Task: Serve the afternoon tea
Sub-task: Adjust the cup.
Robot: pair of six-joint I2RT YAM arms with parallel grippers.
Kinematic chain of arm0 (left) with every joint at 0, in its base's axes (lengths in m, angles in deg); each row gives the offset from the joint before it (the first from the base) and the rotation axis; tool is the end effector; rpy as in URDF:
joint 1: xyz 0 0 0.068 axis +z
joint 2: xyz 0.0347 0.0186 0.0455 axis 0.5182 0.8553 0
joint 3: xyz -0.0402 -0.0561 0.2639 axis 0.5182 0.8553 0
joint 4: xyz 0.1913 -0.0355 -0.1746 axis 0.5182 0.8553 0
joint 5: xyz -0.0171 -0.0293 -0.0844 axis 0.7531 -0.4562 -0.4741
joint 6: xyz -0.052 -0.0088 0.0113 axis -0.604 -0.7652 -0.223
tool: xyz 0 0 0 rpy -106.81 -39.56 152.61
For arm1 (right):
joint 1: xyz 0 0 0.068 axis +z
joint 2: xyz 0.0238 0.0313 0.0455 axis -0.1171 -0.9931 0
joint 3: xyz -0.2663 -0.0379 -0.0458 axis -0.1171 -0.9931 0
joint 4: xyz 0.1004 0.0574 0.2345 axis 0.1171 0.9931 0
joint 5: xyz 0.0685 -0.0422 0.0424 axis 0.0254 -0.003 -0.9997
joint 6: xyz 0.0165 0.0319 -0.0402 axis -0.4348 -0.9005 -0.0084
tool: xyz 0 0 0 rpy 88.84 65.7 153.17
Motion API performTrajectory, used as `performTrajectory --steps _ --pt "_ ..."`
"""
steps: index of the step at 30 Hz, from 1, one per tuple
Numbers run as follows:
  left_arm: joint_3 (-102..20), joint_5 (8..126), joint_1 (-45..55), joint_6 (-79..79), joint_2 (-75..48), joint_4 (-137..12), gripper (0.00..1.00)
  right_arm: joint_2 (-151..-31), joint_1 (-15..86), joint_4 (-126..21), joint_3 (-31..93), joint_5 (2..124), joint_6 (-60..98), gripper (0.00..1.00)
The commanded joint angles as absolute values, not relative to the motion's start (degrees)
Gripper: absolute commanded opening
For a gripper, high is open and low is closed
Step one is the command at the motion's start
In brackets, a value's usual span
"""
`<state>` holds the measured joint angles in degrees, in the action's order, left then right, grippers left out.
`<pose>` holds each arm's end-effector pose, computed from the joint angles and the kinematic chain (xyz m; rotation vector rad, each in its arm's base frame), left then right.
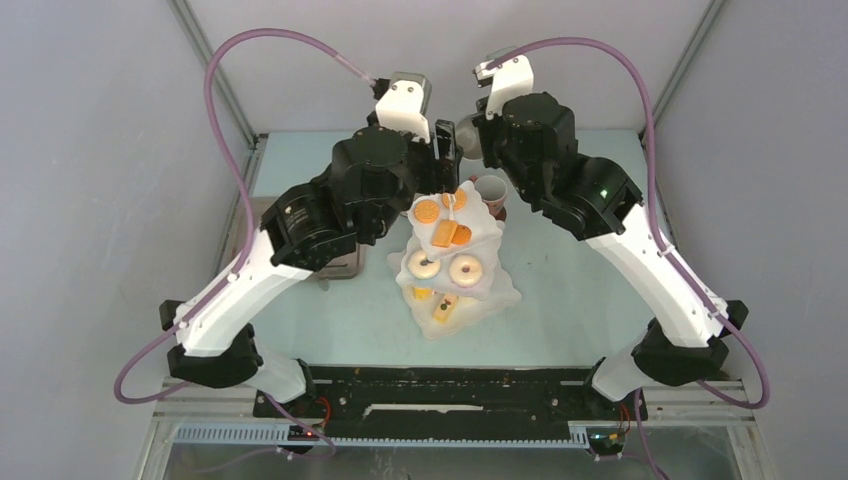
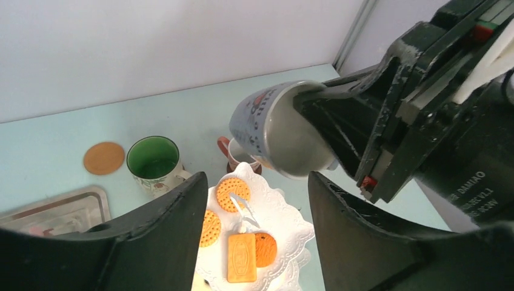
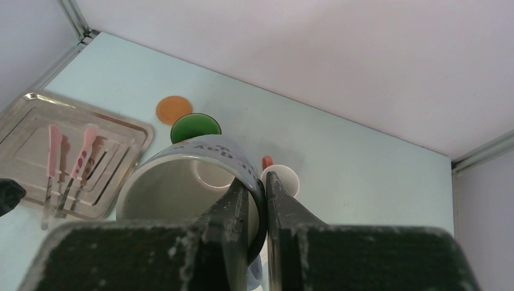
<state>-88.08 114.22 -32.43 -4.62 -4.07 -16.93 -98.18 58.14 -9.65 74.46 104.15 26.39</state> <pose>0.1372 -0.2268 0.5485 0.2076 1.7040 -0.4539 0.1976 0.2164 0.5320 -0.3839 1.7136 0.1257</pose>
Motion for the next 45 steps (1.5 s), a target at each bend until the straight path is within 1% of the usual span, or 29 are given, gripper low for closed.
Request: performTrajectory --steps 1,5,7,9,12,15,19,21,22,24,25,27,28,29,30,32,34,36,37,40,41,43,45 --pt "-89.0 116.5 -32.7 -2.3 -3.3 -20.1 0.67 -93.4 58.5 -16.3 72.6 104.1 24.8 0.00" --pt "-92.3 115.9 -32.7 -3.0 0.0 -20.4 0.63 -92.3 58.9 -19.5 69.4 104.9 25.5 0.00" --pt "-95.3 115.5 -32.3 -3.8 2.2 -18.7 0.63 -92.1 59.5 -20.6 68.4 106.3 26.6 0.00" --pt "-97.2 115.1 -31.8 -5.3 3.7 -16.8 0.61 -91.0 59.6 -22.6 66.6 106.8 26.8 0.00" --pt "-96.9 115.6 -31.4 -6.2 4.3 -15.4 0.53 -89.7 60.5 -25.3 65.0 107.6 28.0 0.00" --pt "-96.6 116.5 -31.1 -6.1 4.4 -15.0 0.48 -89.2 61.3 -27.7 64.0 109.3 29.9 0.00" --pt "-95.7 116.9 -30.5 -6.6 4.8 -15.1 0.48 -89.4 62.0 -30.3 63.9 110.0 31.4 0.00" --pt "-95.9 116.3 -29.8 -6.7 4.9 -15.3 0.46 -89.9 62.4 -30.5 64.4 110.1 32.0 0.00" --pt "-96.1 116.1 -29.3 -6.7 4.8 -15.3 0.43 -90.0 62.6 -30.6 64.5 110.1 32.4 0.00" --pt "-95.9 116.3 -28.2 -7.2 4.2 -15.4 0.35 -89.9 62.9 -31.2 64.0 110.3 32.9 0.00" --pt "-95.4 116.0 -27.6 -7.6 4.0 -15.7 0.28 -89.6 62.9 -31.7 63.6 110.2 32.8 0.00" --pt "-94.4 113.8 -26.3 -9.2 3.2 -16.4 0.08 -89.2 63.0 -32.7 62.8 109.7 32.6 0.00" --pt "-93.9 113.4 -25.9 -9.7 3.0 -16.8 0.01 -89.1 63.1 -33.1 62.7 109.7 32.6 0.00" --pt "-93.7 113.4 -25.7 -9.7 2.9 -17.3 0.00 -89.2 63.3 -33.6 62.8 109.6 32.8 0.00" --pt "-93.7 113.4 -25.6 -9.6 2.9 -17.6 0.00 -89.4 63.4 -34.2 62.8 109.5 33.2 0.04" --pt "-94.1 113.4 -25.3 -9.6 2.9 -18.2 0.00 -90.1 63.6 -35.2 62.9 109.6 34.5 0.18" --pt "-94.2 114.0 -25.2 -9.4 2.8 -19.3 0.00 -90.9 63.5 -36.1 63.1 109.9 35.5 0.23" --pt "-94.2 114.9 -24.7 -9.3 2.5 -20.5 0.00 -91.7 63.5 -36.4 64.1 109.4 36.5 0.37" --pt "-94.0 115.0 -24.1 -9.6 2.4 -21.0 0.00 -92.2 63.6 -36.1 65.1 109.1 36.8 0.46" --pt "-93.8 113.9 -21.4 -10.2 2.1 -22.9 0.00 -93.7 63.5 -34.8 68.6 108.5 37.5 0.80" --pt "-93.8 113.6 -20.4 -10.3 2.1 -23.7 0.00 -94.0 63.5 -34.3 69.6 108.5 37.7 0.88" --pt "-93.6 112.4 -17.9 -10.5 1.9 -25.0 0.00 -94.5 63.4 -33.2 71.3 108.7 37.9 0.98" --pt "-93.2 111.2 -15.0 -11.4 1.7 -26.2 0.00 -94.5 63.3 -31.7 73.2 109.2 37.9 1.00"
